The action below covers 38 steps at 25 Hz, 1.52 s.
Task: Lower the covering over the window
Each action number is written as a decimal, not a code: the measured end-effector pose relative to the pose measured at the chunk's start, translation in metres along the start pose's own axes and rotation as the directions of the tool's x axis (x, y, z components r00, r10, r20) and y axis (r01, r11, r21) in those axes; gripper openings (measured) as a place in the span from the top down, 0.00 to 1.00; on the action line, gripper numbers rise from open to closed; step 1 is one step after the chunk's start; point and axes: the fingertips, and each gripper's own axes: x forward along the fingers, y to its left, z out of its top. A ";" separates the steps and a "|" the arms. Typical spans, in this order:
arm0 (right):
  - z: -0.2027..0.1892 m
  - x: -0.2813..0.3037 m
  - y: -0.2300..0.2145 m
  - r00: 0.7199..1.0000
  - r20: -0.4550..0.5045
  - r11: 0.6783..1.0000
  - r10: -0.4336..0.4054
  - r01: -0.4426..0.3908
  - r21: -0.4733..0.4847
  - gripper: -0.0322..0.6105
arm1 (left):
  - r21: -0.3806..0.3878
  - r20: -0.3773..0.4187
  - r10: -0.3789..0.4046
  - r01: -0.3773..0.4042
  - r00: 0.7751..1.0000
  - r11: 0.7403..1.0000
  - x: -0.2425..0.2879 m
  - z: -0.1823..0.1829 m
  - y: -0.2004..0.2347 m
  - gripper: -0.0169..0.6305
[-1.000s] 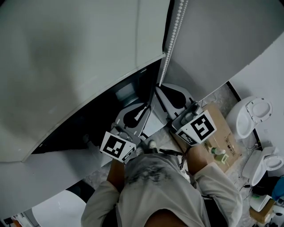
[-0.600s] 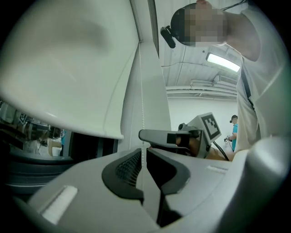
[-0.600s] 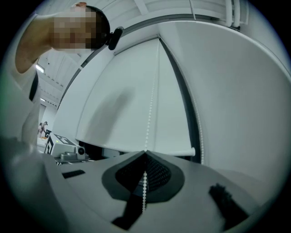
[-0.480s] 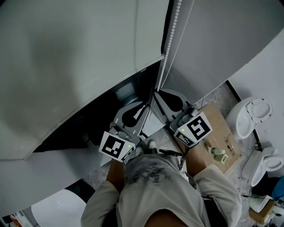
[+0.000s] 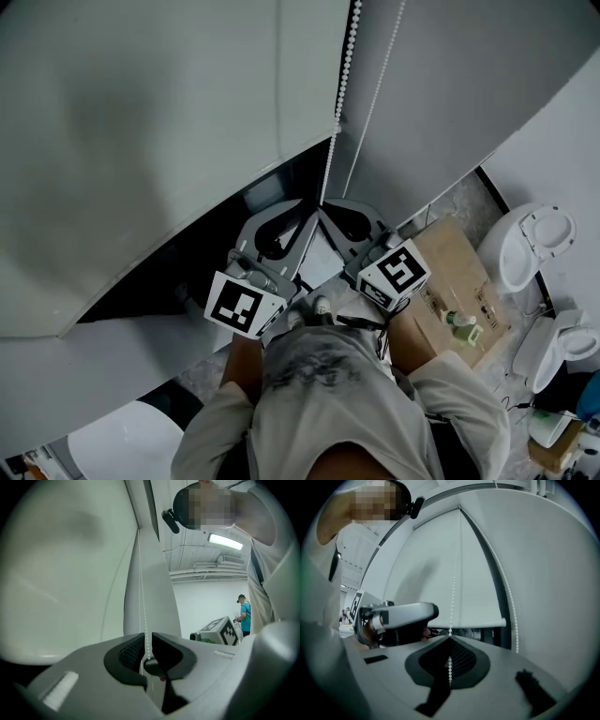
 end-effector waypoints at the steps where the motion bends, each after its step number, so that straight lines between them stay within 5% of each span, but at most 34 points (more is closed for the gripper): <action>1: -0.005 0.001 0.001 1.000 -0.011 1.000 0.002 -0.001 0.005 0.92 | 0.003 0.001 -0.001 0.001 1.000 1.000 0.002 0.001 0.000 0.89; 18: -0.029 0.008 0.010 0.999 -0.030 0.998 0.015 -0.013 0.056 0.92 | 0.036 0.072 -0.007 0.004 0.997 0.999 0.032 0.036 0.011 0.85; 24: -0.029 0.009 0.011 0.999 -0.035 0.999 0.007 -0.006 0.045 0.92 | 0.028 0.084 -0.018 0.016 0.996 0.999 0.037 0.043 0.012 0.95; 30: -0.032 0.005 0.010 0.998 -0.052 1.000 -0.022 0.022 0.008 0.92 | -0.025 0.109 0.010 -0.008 0.994 1.000 0.030 0.040 0.017 0.96; 33: -0.024 -0.001 0.010 0.999 -0.032 1.000 -0.019 0.019 0.013 0.80 | -0.019 0.066 0.012 -0.011 0.998 1.000 0.030 0.024 0.016 0.96; 38: -0.002 -0.010 0.004 0.999 0.018 0.999 -0.033 0.034 -0.010 0.80 | -0.044 0.030 0.006 -0.004 1.000 0.999 0.025 0.000 0.011 0.96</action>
